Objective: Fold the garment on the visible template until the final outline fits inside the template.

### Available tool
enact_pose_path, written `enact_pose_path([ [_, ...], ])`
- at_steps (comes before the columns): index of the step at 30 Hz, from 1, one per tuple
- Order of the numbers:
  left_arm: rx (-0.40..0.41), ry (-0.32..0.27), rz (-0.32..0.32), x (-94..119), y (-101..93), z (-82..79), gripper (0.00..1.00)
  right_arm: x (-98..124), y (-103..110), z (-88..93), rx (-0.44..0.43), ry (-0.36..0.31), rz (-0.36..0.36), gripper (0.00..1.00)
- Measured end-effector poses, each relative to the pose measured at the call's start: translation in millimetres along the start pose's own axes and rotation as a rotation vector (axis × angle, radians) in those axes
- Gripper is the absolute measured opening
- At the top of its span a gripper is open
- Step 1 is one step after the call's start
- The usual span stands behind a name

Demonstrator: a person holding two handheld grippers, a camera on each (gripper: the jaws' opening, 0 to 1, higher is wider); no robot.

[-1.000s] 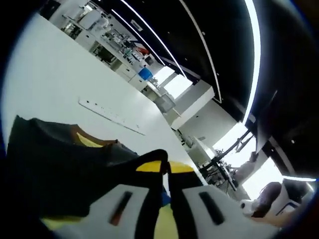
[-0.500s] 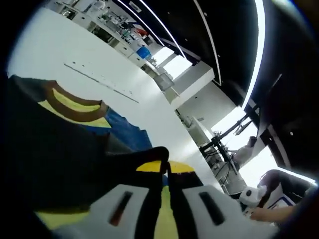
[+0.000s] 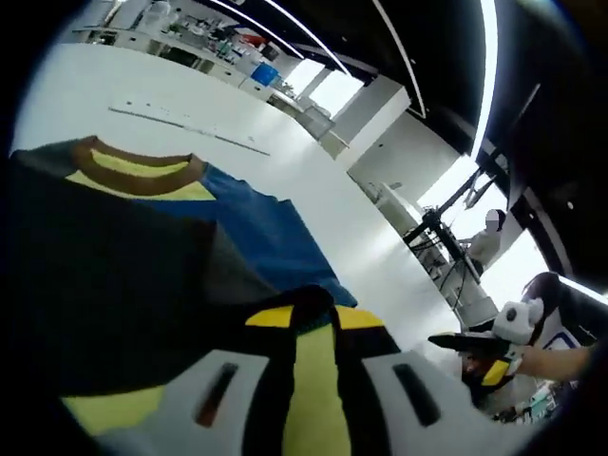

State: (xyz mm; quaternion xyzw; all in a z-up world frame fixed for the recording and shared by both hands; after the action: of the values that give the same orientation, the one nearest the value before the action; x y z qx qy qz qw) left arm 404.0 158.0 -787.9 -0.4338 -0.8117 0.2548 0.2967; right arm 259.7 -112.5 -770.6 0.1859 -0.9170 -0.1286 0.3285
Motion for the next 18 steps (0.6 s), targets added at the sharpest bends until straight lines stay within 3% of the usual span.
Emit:
enact_pose_path([
  [4, -0.056, -0.020, 0.022, -5.0, -8.5, -1.7, 0.30, -2.2, -0.6, -0.1, 0.000, -0.002, -0.001, 0.90],
  [11, -0.093, -0.083, 0.078, -12.3, -20.3, -10.9, 0.38, -3.3, 1.2, 0.5, 0.003, 0.002, -0.006, 0.90],
  [18, -0.105, -0.054, 0.103, -22.6, -24.1, -7.6, 0.40, -4.2, 0.7, -0.8, 0.002, -0.001, -0.009, 0.90],
])
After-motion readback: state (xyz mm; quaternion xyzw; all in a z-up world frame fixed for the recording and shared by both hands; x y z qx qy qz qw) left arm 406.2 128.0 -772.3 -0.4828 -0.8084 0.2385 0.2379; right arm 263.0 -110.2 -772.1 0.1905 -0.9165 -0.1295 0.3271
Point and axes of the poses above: the point that each gripper's makers call its tool centre point, and the gripper's own axes: x roughly backward along the fingers, y roughly to its left, z roughly out of its underside, the point moved 8 cm from there along x, roughly backward along the fingers, and after that the axes turned 12 degrees about z, right-handed, at the moved point
